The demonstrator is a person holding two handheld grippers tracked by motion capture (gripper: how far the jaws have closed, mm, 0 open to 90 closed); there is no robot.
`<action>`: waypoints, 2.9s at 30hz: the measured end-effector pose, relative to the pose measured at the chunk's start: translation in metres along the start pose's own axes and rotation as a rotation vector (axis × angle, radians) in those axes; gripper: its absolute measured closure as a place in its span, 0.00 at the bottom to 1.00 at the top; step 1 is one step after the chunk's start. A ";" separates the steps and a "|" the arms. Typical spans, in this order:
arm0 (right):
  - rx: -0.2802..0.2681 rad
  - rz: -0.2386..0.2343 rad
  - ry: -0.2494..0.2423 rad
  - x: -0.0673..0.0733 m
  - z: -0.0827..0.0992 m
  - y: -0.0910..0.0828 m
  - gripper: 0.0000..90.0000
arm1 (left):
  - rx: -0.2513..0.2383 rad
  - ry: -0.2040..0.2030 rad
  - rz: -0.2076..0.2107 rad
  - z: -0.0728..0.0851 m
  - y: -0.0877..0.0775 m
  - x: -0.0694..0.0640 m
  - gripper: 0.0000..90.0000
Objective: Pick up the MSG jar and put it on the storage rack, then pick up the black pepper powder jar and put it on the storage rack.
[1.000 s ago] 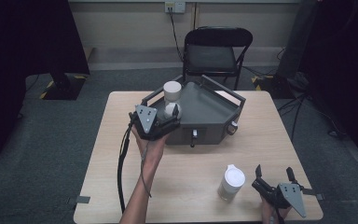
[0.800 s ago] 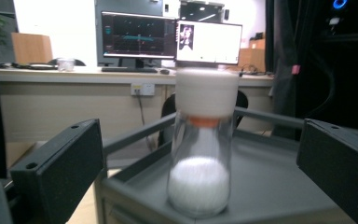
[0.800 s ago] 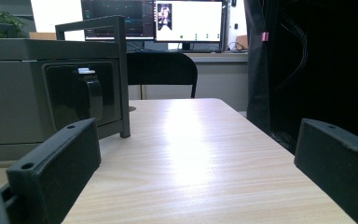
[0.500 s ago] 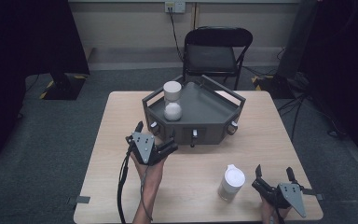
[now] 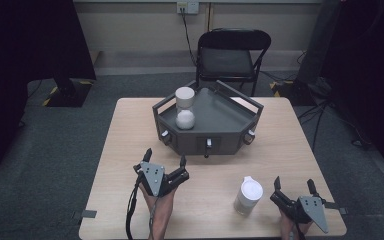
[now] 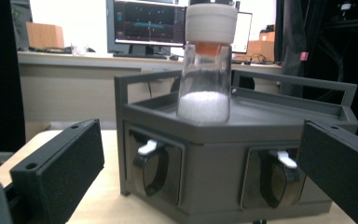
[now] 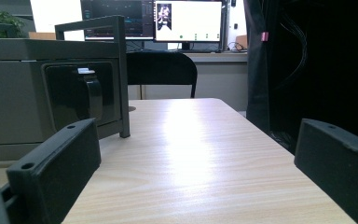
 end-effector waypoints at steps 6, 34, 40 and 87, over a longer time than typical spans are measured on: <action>0.000 0.001 0.000 0.000 0.000 0.000 0.00 | 0.021 -0.007 -0.012 0.012 -0.012 -0.001 0.00; 0.000 0.002 0.000 0.000 0.000 0.000 0.00 | 0.012 0.035 -0.114 0.074 -0.034 -0.005 0.00; 0.000 0.002 0.000 0.000 0.000 0.000 0.00 | 0.009 0.054 -0.122 0.078 -0.035 -0.004 0.00; 0.000 -0.012 0.000 -0.002 0.000 0.000 0.00 | -0.009 0.072 -0.133 0.084 -0.034 -0.006 0.00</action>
Point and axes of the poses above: each handheld gripper's, and its own axes: y roughly forward along the jaws, z roughly out of its underside, x roughly to its left, the point moved 2 cm from there along y, roughly forward along the jaws, and after that the axes turned 2 degrees about x, right-handed, at the moved point
